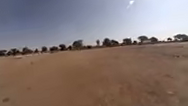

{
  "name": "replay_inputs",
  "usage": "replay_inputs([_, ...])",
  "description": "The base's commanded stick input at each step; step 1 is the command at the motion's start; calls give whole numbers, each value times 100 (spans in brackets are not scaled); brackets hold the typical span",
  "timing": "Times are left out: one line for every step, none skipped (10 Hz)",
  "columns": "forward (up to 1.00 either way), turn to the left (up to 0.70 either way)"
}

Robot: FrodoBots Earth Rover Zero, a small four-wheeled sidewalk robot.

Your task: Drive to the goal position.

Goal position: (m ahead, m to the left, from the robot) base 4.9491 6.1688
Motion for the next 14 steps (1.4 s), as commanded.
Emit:
replay_inputs([70, 0])
replay_inputs([70, 0])
replay_inputs([70, 0])
replay_inputs([70, 0])
replay_inputs([70, 0])
replay_inputs([70, 0])
replay_inputs([70, 0])
replay_inputs([70, 0])
replay_inputs([70, 0])
replay_inputs([70, 0])
replay_inputs([70, 0])
replay_inputs([70, 0])
replay_inputs([70, 0])
replay_inputs([70, 0])
